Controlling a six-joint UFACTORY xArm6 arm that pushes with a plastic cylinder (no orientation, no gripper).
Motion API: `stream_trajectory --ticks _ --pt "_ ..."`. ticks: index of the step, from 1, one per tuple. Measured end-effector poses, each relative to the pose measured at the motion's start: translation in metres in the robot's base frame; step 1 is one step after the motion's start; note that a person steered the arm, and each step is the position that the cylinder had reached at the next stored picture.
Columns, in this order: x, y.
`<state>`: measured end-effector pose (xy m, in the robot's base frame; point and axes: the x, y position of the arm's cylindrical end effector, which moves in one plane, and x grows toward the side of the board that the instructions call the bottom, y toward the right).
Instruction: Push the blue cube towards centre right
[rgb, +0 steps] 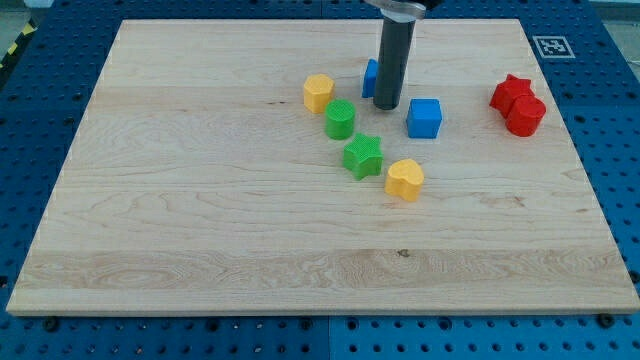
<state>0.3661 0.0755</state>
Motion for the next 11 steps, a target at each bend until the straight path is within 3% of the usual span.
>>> stream_trajectory --ticks 4,11 --pt "0.028 0.058" --pt "0.052 0.079"
